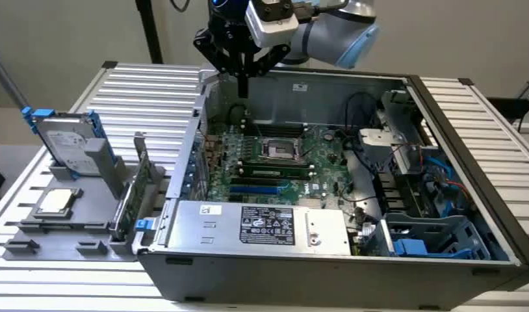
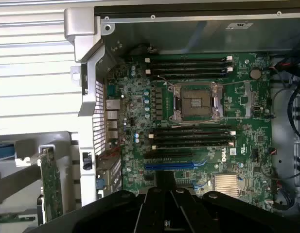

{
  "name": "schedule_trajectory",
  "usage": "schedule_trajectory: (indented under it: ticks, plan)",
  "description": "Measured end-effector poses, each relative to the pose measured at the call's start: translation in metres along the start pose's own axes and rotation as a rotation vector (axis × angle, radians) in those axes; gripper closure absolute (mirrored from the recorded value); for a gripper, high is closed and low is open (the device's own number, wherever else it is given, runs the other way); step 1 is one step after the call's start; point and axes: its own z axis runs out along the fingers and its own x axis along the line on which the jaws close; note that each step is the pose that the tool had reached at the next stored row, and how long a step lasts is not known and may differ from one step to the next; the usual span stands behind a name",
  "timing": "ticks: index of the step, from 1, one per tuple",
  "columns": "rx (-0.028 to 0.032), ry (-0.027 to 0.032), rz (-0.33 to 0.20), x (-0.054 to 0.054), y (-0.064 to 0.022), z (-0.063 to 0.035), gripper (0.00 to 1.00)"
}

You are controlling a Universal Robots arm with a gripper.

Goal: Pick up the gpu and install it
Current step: 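Reach for the gpu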

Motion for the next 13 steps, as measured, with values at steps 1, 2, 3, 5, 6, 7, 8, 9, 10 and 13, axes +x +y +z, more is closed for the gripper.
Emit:
schedule_trajectory:
  ticks: [1, 2, 3, 5, 6, 7, 8, 9, 10, 13]
  plan:
    - [0.0000, 0.0000, 0.000, 0.0000, 0.0000, 0.0000, 0.89]
    - [0.0000, 0.0000, 0.000, 0.0000, 0.0000, 0.0000, 0.89]
    - [0.0000, 0.0000, 0.000, 0.0000, 0.0000, 0.0000, 0.89]
    - [0.0000, 0.0000, 0.000, 0.0000, 0.0000, 0.0000, 0.89]
    - [0.0000, 0.0000, 0.000, 0.0000, 0.0000, 0.0000, 0.89]
    - [0.0000, 0.0001, 0.000, 0.0000, 0.0000, 0.0000, 0.89]
    - [0.0000, 0.0000, 0.000, 0.0000, 0.0000, 0.0000, 0.89]
    - [0.0000, 0.0000, 0.000, 0.0000, 0.0000, 0.0000, 0.89]
    - [0.0000, 0.0000, 0.000, 0.0000, 0.0000, 0.0000, 0.89]
    - [0.0000, 0.0000, 0.000, 0.0000, 0.0000, 0.0000, 0.89]
